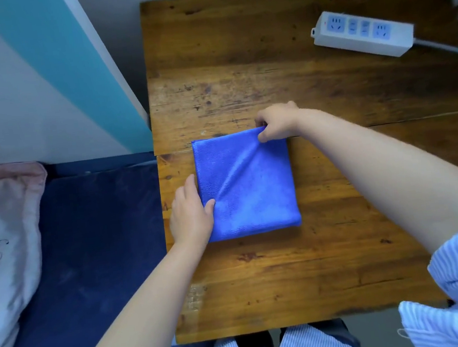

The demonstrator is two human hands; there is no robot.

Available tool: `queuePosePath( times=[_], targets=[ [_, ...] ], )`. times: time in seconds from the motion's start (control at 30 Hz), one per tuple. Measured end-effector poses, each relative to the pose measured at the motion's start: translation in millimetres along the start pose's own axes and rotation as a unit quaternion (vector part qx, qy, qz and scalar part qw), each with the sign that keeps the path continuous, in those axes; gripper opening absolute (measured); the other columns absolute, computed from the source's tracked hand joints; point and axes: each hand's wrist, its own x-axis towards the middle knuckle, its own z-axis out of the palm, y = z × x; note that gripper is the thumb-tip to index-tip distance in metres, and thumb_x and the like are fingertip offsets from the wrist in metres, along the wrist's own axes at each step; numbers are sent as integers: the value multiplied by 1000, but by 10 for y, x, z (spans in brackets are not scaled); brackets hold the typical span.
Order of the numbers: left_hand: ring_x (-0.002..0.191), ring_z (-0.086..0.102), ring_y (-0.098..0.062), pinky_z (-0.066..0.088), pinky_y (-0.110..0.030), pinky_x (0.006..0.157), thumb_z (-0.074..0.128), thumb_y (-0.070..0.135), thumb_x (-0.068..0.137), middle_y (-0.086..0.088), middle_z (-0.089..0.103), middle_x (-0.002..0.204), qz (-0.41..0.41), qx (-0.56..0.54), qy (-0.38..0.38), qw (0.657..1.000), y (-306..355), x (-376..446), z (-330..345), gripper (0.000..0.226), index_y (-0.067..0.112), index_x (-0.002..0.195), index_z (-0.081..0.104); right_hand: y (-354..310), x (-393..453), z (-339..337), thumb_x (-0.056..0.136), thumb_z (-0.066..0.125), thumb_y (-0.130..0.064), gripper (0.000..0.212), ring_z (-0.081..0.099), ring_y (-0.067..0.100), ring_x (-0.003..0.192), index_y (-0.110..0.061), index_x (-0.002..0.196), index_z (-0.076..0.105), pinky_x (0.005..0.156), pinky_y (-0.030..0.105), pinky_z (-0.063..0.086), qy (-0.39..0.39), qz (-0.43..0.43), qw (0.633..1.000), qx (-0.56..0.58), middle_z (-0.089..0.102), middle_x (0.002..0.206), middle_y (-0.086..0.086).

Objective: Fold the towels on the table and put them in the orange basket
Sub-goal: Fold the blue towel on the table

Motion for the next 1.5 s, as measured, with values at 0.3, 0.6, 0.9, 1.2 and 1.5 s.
queuePosePath(
  times=[0.3, 0.6, 0.9, 1.2, 1.5],
  targets=[
    [113, 60, -37, 51, -52, 84, 37, 27, 79, -20, 63, 121, 166, 182, 59, 967, 160, -136, 274, 51, -2, 110, 66, -289, -649, 1320, 74, 38, -35, 52, 58, 33, 115, -13, 112, 65, 92, 54, 46, 340, -32, 937, -73, 62, 124, 16],
    [117, 58, -36, 49, -53, 88, 34, 35, 80, -22, 58, 128, 147, 214, 11, 966, 33, -138, 547, 61, -2, 121, 58, -128, -624, 1562, 79, 36, -41, 57, 32, 28, 127, -12, 126, 51, 103, 46, 18, 318, -87, 941, -70, 55, 132, 18],
    [125, 37, -27, 14, -43, 108, 36, 46, 79, -15, 62, 125, 306, 276, 79, 908, -412, -344, 564, 61, 5, 124, 43, 245, -1030, 1873, 84, 40, -34, 48, 44, 33, 125, -6, 123, 43, 111, 43, 20, 311, -215, 911, -164, 59, 127, 18],
    [94, 70, -33, 55, -49, 75, 90, 17, 44, -18, 72, 101, 254, 225, 89, 937, -274, -526, 644, 59, -4, 96, 71, -140, -986, 1556, 76, 32, -3, 36, 70, 34, 74, 1, 82, 68, 56, 31, 54, 268, -187, 900, -287, 72, 86, 19],
    [70, 72, -29, 53, -31, 68, 60, 12, 62, -12, 72, 79, 220, 193, 121, 948, -90, -626, 612, 25, 1, 82, 71, -112, -1122, 1068, 86, 42, -3, 21, 56, 34, 103, -1, 104, 52, 75, 35, 42, 92, -169, 974, -117, 58, 112, 16]
  ],
)
